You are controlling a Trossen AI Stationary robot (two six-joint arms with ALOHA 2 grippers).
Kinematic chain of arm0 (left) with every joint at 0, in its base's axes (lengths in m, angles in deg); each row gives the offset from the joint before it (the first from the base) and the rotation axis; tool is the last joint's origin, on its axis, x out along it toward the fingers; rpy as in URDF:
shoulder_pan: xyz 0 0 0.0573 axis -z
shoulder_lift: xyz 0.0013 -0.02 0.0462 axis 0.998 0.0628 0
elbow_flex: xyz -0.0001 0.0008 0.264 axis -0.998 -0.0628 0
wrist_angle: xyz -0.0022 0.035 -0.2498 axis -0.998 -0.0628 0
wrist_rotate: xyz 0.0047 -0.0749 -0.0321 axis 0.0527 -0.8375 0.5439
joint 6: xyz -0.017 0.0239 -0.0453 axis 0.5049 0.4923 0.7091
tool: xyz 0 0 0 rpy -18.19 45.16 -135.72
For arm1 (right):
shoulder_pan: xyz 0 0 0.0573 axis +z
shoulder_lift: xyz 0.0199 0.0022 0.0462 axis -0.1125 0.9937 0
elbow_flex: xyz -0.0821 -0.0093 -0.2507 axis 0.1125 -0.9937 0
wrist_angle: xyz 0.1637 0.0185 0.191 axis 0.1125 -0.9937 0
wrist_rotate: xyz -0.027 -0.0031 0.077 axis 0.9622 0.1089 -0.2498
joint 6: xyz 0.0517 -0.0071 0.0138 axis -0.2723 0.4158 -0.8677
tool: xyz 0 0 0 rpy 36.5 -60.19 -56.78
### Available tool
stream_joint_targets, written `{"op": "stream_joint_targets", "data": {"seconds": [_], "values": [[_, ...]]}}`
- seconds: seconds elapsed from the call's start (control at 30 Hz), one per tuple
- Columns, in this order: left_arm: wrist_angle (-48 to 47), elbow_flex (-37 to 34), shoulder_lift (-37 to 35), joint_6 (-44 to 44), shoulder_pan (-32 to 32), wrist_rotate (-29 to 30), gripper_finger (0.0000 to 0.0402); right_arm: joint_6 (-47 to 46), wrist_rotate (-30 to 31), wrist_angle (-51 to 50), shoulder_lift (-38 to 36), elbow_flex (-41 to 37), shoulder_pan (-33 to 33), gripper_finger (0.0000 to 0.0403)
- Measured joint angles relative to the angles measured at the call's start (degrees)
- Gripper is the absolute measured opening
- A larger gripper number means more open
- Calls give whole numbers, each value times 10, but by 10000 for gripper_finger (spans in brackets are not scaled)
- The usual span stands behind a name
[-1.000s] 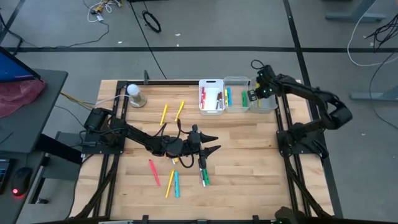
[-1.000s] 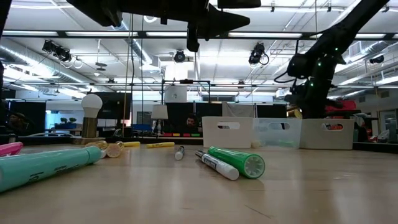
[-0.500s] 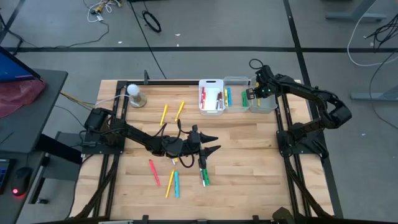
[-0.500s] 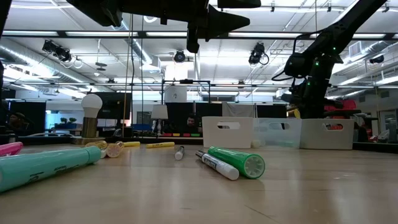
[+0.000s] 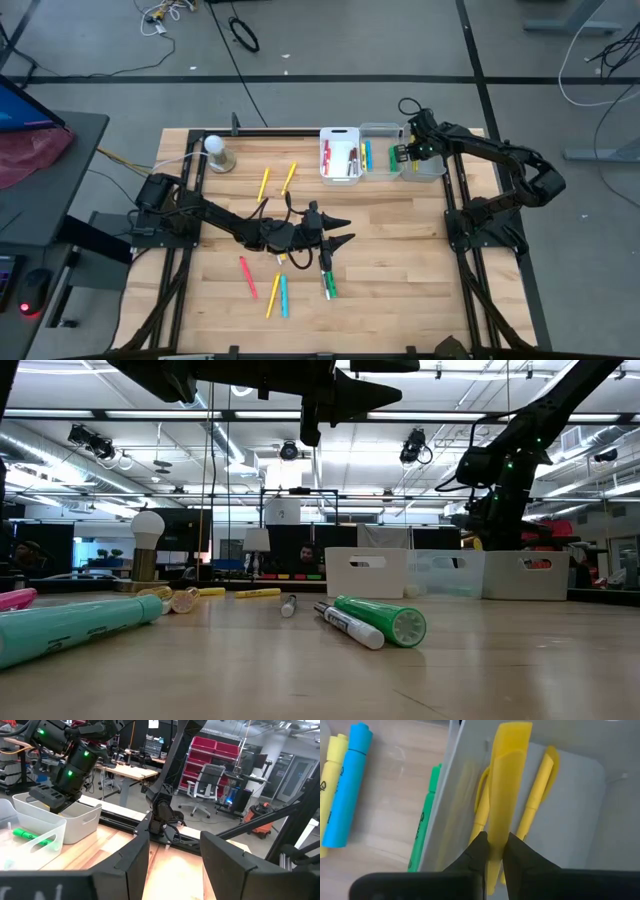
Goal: Pick & Place Markers
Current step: Put the yellow pen into the gray bin, then put the left yellow highlighter pen into the transparent bin
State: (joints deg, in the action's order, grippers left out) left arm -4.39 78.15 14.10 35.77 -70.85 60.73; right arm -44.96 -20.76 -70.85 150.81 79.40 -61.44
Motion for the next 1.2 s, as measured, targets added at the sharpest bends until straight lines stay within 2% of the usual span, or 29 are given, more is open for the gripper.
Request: {"op": "stream_joint_targets", "data": {"seconds": [0.53, 0.67, 0.83, 1.0, 1.1, 1.2], "values": [[0, 0, 0, 11, 0, 0, 181, 8, 18, 1, -6, -5, 12, 76], [0, 0, 0, 11, 0, 0, 181, 23, 56, 1, -55, -5, 21, 73], [0, 0, 0, 9, 0, 0, 181, 61, 89, 0, -178, -5, 50, 51], [0, 0, -2, 8, 0, 0, 181, 87, 84, -2, -303, -5, 138, 24], [2, 0, -7, -1, 1, 1, 181, 80, 75, -1, -362, -5, 233, 7], [-16, 0, -21, -17, 9, 27, 181, 64, 75, 38, -401, -29, 335, 4]]}}
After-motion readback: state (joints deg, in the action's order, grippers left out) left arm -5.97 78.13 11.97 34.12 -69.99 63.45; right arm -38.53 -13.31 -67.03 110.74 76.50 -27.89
